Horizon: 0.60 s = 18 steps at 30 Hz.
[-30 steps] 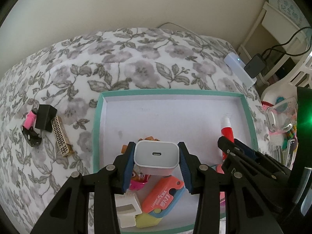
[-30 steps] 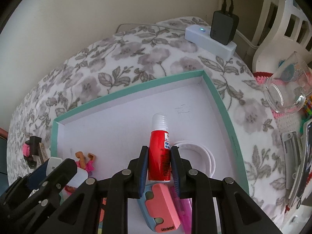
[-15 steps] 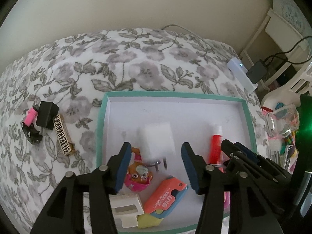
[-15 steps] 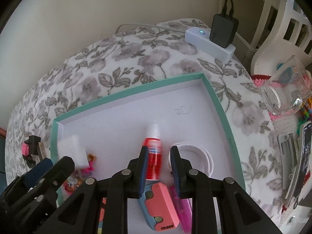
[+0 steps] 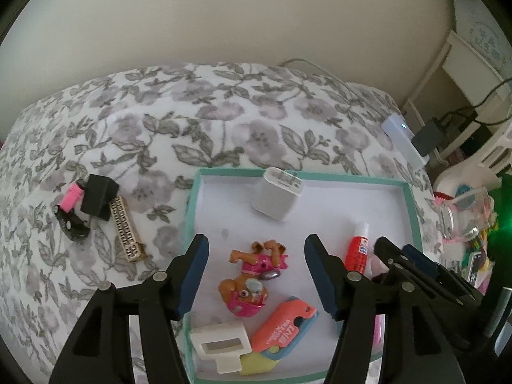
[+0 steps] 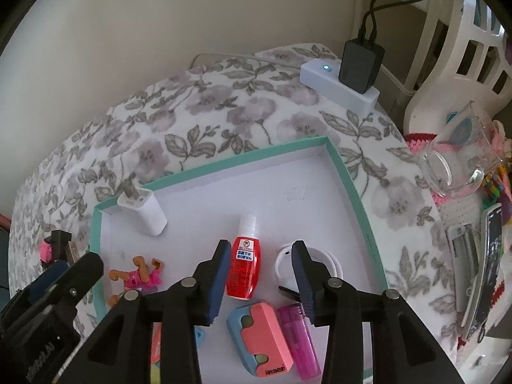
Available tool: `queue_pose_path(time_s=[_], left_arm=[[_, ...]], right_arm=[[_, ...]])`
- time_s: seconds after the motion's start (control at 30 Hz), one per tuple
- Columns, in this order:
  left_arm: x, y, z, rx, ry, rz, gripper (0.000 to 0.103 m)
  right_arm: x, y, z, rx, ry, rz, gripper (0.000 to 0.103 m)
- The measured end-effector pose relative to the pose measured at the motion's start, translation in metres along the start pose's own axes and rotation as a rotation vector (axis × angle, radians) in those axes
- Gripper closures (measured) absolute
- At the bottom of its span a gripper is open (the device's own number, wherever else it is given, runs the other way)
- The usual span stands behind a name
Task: Organize rigid objects
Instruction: 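Open both tools to drop the white charger and glue bottle in the tray, then move the left tool to the black toy car while the right tool approaches the patterned bar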
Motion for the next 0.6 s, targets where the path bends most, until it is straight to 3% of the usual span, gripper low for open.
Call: queue_pose_path(time_s=[0.33,0.4,0.43,0.6], left_arm=[[0.002,0.021,0.002,0.064,-0.011,0.06,0.038],[0.002,0.028,0.001,0.094,-0.004,0.083,0.016],[0.001,0.032,0.0,0.114,0.003,0.098,0.013],[-0.005,0.054,-0.005,0.199,0.038,0.164,0.012]], right_arm=[[0.001,0.007,0.002,0.0,-0.015,0.028,0.053],[0.0,0.01,0.002,0.002,-0.016,0.033,0.045],[0.0,0.011,0.002,0.005,-0.017,0.035,0.043],[-0.001,0.021,0.004,0.02,-0.023,0.061,0.036]])
Point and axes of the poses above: each gripper's, at about its wrist camera, not at the fingertips, and z roughly against the way its jaws point, y to its left, x to its top, the point moved 4 cm from there along -z, roughly the way its jaws point, and after that the axes turned 7 degrees about -x, right-handed, at the moved point
